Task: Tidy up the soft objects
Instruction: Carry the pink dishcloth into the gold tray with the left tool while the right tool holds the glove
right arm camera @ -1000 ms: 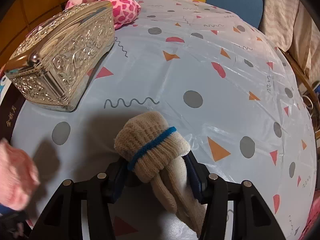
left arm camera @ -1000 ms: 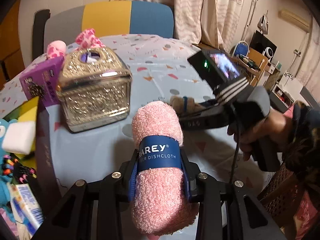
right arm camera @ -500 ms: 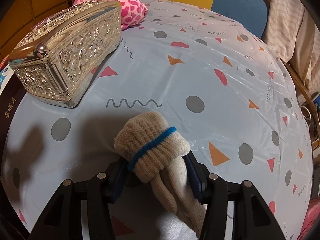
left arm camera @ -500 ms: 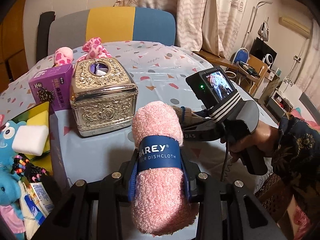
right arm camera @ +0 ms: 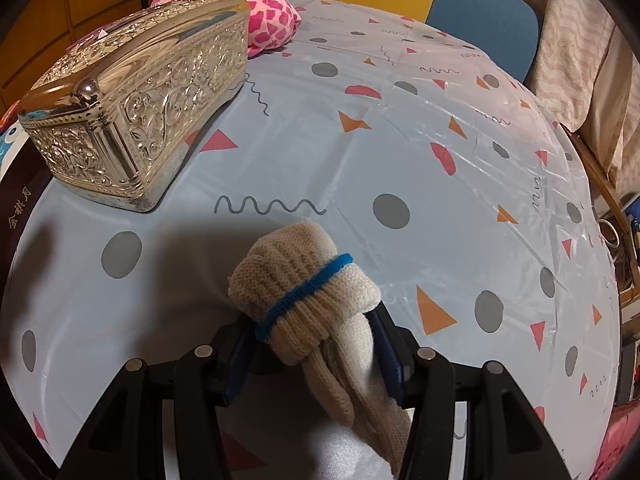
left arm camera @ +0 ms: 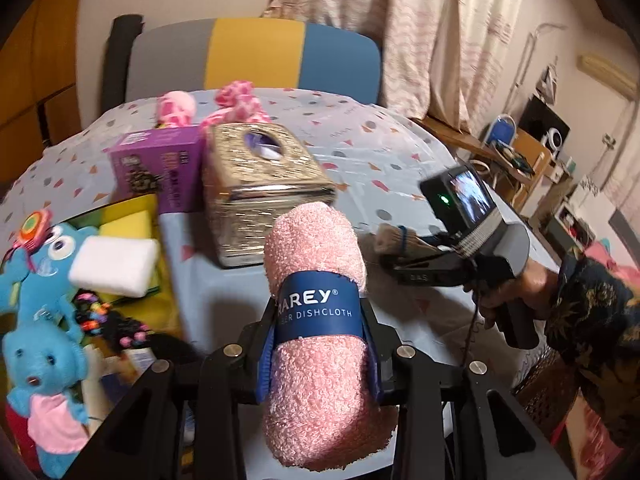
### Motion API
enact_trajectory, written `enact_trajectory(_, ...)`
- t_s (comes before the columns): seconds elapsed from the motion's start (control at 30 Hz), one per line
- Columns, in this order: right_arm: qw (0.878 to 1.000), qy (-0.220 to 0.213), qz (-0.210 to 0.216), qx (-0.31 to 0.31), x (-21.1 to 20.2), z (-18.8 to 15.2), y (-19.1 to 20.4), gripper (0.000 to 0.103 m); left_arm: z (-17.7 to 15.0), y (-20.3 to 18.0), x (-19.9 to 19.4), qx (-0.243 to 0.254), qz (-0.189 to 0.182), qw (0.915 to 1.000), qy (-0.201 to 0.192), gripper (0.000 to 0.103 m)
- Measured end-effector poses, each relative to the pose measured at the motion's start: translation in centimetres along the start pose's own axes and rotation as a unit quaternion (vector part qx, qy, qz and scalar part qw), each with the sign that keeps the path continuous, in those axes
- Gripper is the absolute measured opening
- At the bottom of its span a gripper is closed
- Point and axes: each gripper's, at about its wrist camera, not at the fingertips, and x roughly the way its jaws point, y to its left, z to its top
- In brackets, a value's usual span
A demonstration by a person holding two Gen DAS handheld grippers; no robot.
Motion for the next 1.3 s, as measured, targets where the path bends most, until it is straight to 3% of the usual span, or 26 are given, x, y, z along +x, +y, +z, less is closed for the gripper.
enact_trajectory(0.13,1.000,-0.002,-0.003,-0.004,-0.2,-0.2,0.1,0.054,0.3,4.4,-2.3,-0.043,0.021,0.9988,-0.009,0.036)
enact_trajectory(0.27,1.000,-0.004,-0.004,-0.011,-0.2,-0.2,0.1,0.054,0.1,10.9,-6.5,-0.103,0.078,0.9909,-0.036,0.036)
enact_trajectory(0.4,1.000,-0.006,-0.006,-0.017,-0.2,-0.3,0.1,0.054,-2.0,18.2,-11.9,-0.176,0.153,0.9705,-0.059,0.036)
enact_trajectory(0.53,1.000,-0.007,-0.010,-0.022,-0.2,-0.2,0.1,0.054,-5.0,21.8,-14.5,-0.223,0.191,0.9540,-0.062,0.036)
enact_trajectory(0.67,1.000,-0.007,-0.012,-0.023,-0.3,-0.2,0.1,0.054,-7.1,22.0,-13.7,-0.244,0.172,0.9536,-0.042,0.036)
enact_trajectory(0.9,1.000,-0.008,-0.014,-0.022,-0.4,-0.4,0.2,0.054,-4.6,15.1,-9.0,-0.146,0.078,0.9859,-0.027,0.036)
enact_trajectory(0.97,1.000,-0.008,-0.014,-0.023,-0.3,-0.4,0.2,0.054,-3.7,13.9,-7.2,-0.130,0.066,0.9891,-0.017,0.036)
enact_trajectory(1.13,1.000,-0.009,-0.016,-0.024,-0.3,-0.4,0.2,0.054,-2.0,13.5,-2.8,-0.154,0.058,0.9861,0.015,0.036)
enact_trajectory(1.2,1.000,-0.009,-0.016,-0.025,-0.4,-0.4,0.2,0.054,-1.1,14.4,-1.7,-0.187,0.052,0.9810,0.012,0.036)
enact_trajectory(1.3,0.999,-0.010,-0.017,-0.030,-0.4,-0.4,0.2,0.054,-1.1,16.0,0.3,-0.229,0.076,0.9699,0.033,0.037)
